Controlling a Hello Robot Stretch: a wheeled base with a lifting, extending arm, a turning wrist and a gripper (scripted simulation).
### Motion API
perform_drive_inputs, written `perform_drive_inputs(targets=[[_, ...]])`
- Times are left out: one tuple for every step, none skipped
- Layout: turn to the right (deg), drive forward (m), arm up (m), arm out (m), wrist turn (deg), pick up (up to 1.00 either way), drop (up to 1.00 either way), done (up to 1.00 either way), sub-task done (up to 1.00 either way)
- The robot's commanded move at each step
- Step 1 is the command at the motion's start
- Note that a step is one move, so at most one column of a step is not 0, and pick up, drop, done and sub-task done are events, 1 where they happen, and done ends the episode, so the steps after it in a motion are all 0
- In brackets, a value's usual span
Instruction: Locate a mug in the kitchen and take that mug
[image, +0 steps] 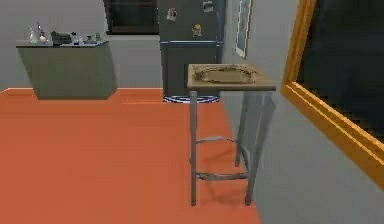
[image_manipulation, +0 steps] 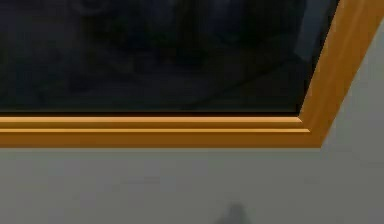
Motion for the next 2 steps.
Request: perform_drive_inputs(targets=[[-45.0,0.00,0.00,0.00,0.0,0.00,0.00,0.00,0.00],[-42.0,0.00,0.00,0.00,0.0,0.00,0.00,0.00,0.00]])
